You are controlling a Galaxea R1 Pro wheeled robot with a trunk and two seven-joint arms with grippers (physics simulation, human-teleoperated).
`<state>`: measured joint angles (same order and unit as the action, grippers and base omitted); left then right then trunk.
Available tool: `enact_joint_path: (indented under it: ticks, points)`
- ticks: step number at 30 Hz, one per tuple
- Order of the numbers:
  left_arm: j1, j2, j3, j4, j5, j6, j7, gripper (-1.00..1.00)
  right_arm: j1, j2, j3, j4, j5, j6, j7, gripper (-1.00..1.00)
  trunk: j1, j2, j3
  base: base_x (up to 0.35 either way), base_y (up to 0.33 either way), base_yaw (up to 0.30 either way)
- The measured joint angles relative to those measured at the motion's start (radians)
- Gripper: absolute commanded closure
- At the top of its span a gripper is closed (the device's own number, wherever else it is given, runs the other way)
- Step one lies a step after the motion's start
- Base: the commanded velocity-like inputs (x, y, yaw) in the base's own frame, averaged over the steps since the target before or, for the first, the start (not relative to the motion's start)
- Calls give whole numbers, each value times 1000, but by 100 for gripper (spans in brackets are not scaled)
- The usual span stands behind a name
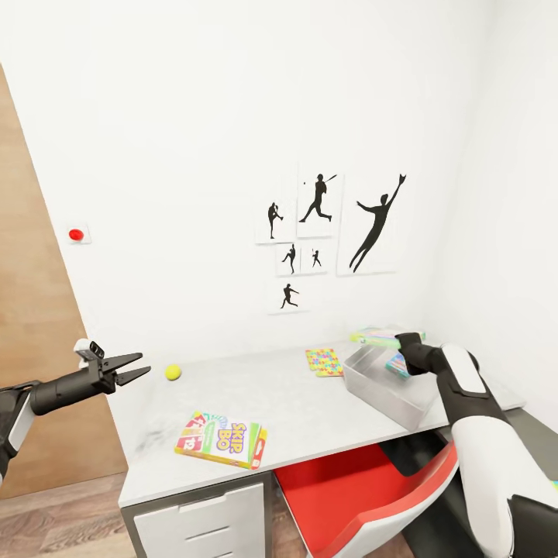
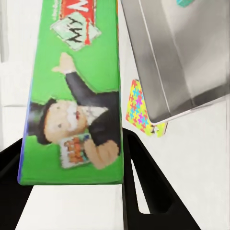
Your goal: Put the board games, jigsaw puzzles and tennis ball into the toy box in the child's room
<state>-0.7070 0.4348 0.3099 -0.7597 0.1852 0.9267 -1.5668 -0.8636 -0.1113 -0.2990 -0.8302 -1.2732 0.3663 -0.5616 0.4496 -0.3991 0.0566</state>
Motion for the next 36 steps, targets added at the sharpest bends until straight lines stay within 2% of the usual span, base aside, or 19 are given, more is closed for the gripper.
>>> enact_joint_path:
  ticks: [18,20,24,26,36]
  points:
    - [0,-1,0,0,0,0,0,-100,-17,-3,5,63,2,-20,1,100,0,0,-11,0,0,24]
    - [0,-1,0,0,0,0,0,-100,-21,-4,5,76,12,-20,1,100,0,0,-14,0,0,91]
    - [0,-2,0,0,0,0,0,-100,-30,-7,3,96,83,-21,1,100,0,0,-20,45,0,97]
    - [0,-2,0,0,0,0,0,-100,-32,-7,2,98,101,-22,1,100,0,0,-23,86,0,99]
    - [0,-1,0,0,0,0,0,-100,-32,-7,2,100,115,-56,2,100,0,0,-39,47,-24,100]
